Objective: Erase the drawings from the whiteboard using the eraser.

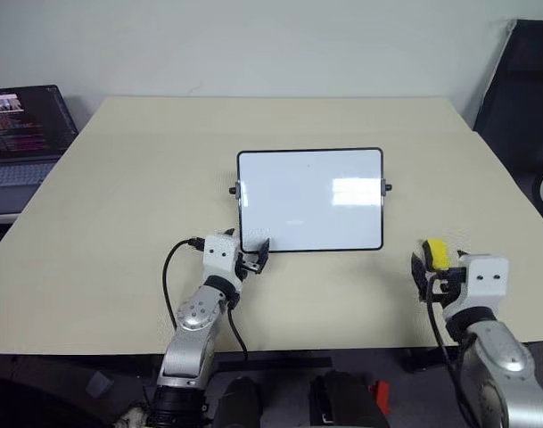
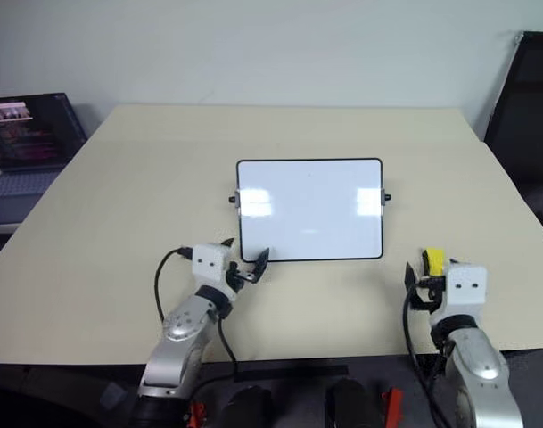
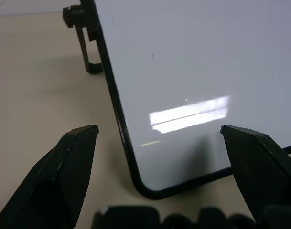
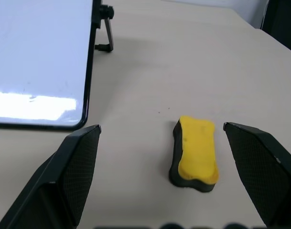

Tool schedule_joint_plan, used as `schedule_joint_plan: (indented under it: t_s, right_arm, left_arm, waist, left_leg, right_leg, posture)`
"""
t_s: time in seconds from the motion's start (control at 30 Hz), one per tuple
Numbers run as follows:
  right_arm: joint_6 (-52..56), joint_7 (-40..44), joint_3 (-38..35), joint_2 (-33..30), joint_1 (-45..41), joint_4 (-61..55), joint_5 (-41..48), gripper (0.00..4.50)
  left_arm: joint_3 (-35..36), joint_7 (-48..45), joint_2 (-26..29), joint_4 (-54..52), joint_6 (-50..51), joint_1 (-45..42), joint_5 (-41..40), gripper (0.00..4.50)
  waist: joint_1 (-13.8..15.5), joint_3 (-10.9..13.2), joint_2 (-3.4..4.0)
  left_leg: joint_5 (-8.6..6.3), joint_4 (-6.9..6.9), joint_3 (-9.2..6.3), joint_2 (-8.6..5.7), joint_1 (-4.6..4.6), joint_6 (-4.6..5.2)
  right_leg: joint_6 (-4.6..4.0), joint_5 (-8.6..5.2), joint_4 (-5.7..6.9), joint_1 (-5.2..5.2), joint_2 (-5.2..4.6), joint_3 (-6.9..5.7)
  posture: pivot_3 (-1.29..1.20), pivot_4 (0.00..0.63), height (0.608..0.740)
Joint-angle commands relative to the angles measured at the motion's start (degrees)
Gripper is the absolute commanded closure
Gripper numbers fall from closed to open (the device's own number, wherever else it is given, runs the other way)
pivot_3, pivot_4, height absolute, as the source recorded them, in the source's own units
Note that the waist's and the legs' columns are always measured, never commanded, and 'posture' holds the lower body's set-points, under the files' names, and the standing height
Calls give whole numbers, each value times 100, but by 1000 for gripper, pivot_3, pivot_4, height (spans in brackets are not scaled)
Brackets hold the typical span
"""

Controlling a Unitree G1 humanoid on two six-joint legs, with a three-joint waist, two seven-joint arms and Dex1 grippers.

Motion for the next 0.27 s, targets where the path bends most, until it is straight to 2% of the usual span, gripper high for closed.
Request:
schedule_joint_plan:
  t_s: [0.03,0.27]
  right_arm:
    - [-266,-88,-138,107,169,-174,9,31]
    - [-150,-373,18,402,462,-339,-107,31]
  left_arm:
    - [8,281,-75,-482,-89,134,130,0]
    - [-168,405,-41,-754,-61,339,289,0]
  waist:
    - [0,1,-1]
    - [15,0,-1]
  left_leg:
    - [0,0,1,0,-2,-1]
    - [-1,-4,-7,1,-8,-1]
  right_leg:
    - [1,0,-2,0,-3,1]
    - [-1,-1,-5,-2,-6,3]
  posture:
    - [0,150,740]
    - [0,150,740]
